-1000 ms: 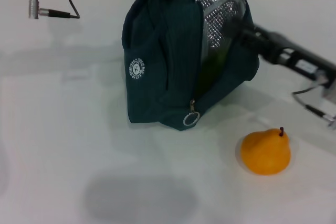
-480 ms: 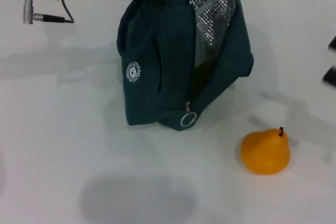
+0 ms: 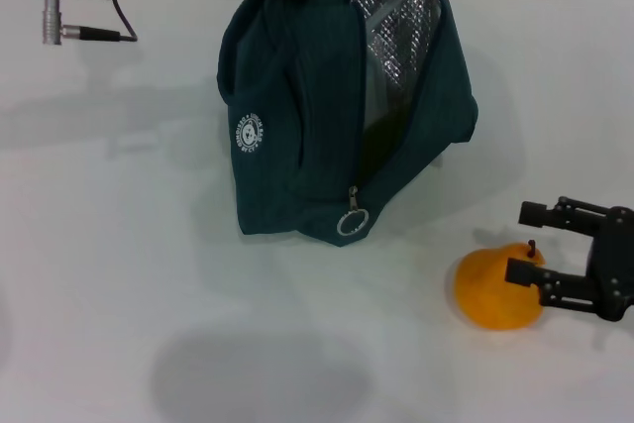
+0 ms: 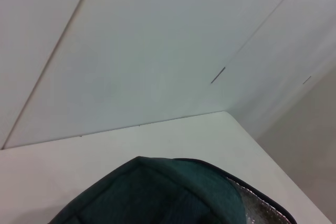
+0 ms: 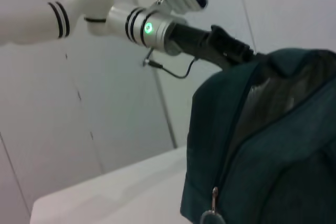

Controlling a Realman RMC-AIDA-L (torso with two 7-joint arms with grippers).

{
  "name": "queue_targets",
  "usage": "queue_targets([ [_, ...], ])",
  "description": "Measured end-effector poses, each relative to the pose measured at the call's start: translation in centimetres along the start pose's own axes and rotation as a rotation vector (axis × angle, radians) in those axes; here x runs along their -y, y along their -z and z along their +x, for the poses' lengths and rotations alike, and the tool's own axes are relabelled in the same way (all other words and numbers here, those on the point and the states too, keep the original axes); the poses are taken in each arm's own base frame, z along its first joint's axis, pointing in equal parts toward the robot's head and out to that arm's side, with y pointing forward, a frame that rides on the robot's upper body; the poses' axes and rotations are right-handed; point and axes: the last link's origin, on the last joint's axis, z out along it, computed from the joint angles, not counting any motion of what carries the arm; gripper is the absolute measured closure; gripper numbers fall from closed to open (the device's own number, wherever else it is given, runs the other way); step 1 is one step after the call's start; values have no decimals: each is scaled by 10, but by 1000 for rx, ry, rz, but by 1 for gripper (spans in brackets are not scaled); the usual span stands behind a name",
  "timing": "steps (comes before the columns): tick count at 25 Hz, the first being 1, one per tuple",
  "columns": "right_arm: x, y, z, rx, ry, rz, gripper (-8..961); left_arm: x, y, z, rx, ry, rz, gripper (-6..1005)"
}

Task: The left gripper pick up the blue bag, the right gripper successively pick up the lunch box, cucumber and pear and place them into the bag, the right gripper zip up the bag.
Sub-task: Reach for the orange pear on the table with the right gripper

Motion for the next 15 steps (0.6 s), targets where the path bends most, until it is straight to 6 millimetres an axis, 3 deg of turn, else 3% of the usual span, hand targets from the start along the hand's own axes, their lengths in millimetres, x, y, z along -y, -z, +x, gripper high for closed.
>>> queue_targets([
  [15,2,-3,2,-33,11,-2,280,3,2,0,-7,3,10,943],
])
